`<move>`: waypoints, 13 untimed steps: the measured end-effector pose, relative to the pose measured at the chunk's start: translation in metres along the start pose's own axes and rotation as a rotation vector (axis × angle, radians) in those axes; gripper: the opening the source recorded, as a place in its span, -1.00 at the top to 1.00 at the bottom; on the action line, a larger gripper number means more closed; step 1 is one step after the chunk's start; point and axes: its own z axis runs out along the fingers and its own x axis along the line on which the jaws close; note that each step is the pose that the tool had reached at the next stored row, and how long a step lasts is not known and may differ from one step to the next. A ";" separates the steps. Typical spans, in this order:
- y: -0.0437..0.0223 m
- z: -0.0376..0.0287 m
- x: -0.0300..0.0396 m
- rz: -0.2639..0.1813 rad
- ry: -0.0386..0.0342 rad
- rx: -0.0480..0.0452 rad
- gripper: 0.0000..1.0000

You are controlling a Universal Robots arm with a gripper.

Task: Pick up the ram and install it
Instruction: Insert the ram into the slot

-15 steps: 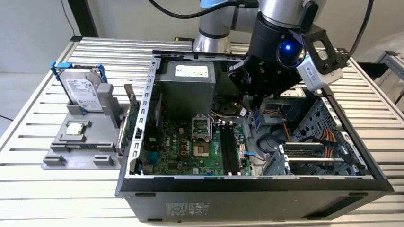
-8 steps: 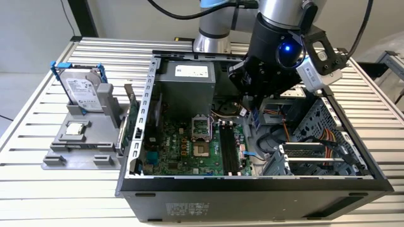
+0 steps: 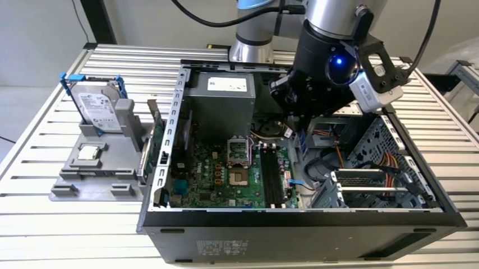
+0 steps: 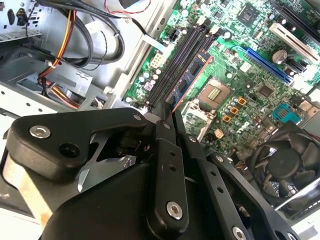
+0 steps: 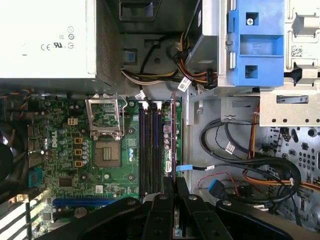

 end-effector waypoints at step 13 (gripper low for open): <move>-0.0001 0.0068 0.0002 0.000 0.0000 0.0000 1.00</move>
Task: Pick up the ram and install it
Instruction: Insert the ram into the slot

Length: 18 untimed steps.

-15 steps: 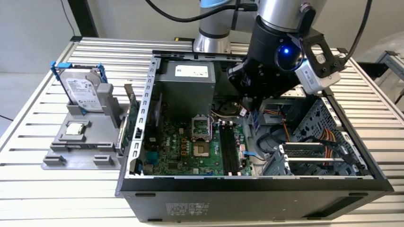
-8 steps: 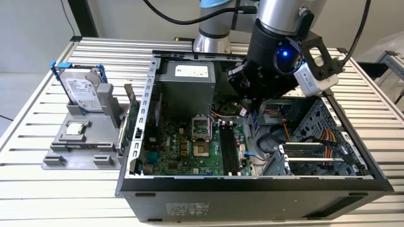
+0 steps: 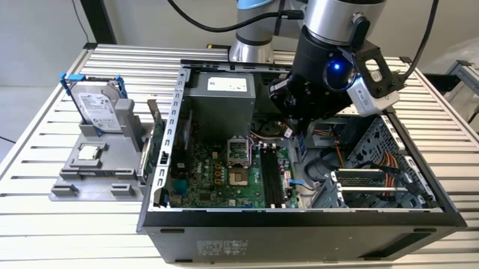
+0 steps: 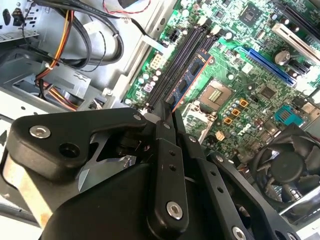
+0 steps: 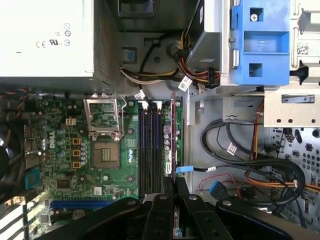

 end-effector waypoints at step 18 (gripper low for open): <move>-0.0001 0.0055 0.0002 0.000 0.0000 0.0000 1.00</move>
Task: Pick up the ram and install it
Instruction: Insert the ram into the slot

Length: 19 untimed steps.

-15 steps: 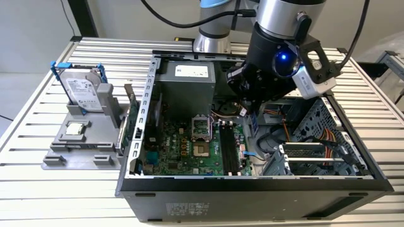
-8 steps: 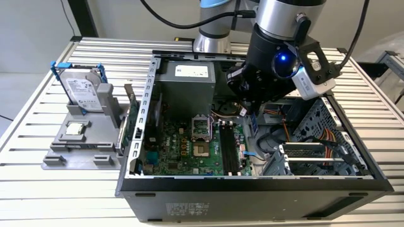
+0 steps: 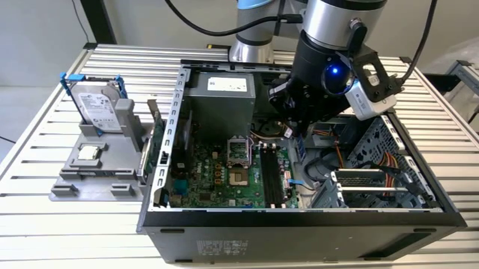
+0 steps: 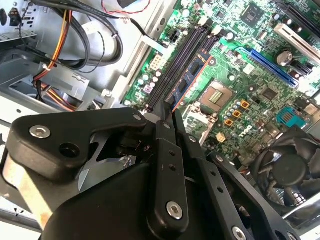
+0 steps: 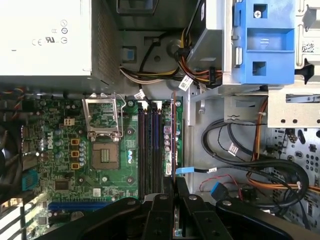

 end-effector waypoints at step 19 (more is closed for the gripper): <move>0.0003 0.0104 0.0004 0.003 -0.0001 0.0002 1.00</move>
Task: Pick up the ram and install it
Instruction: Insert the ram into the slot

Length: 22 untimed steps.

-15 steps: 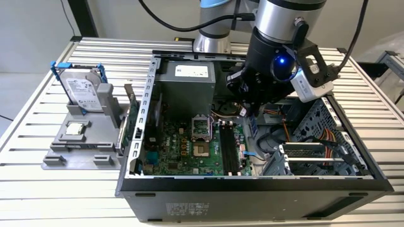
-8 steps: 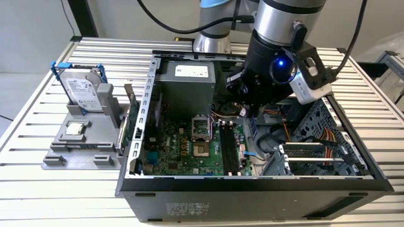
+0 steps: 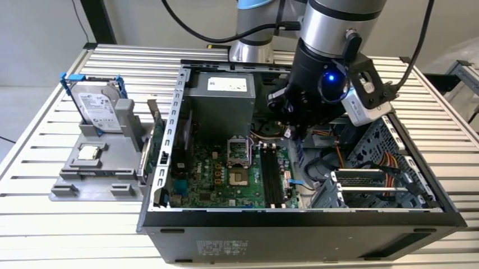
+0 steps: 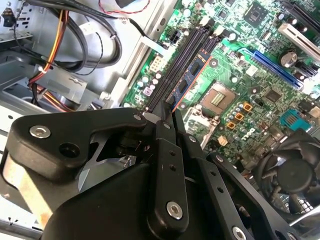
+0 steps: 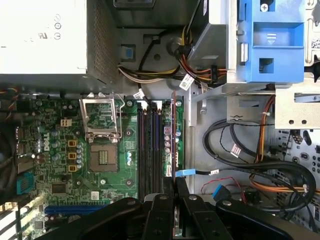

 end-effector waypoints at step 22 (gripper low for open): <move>0.0006 0.0079 0.0003 0.028 -0.0005 0.0022 1.00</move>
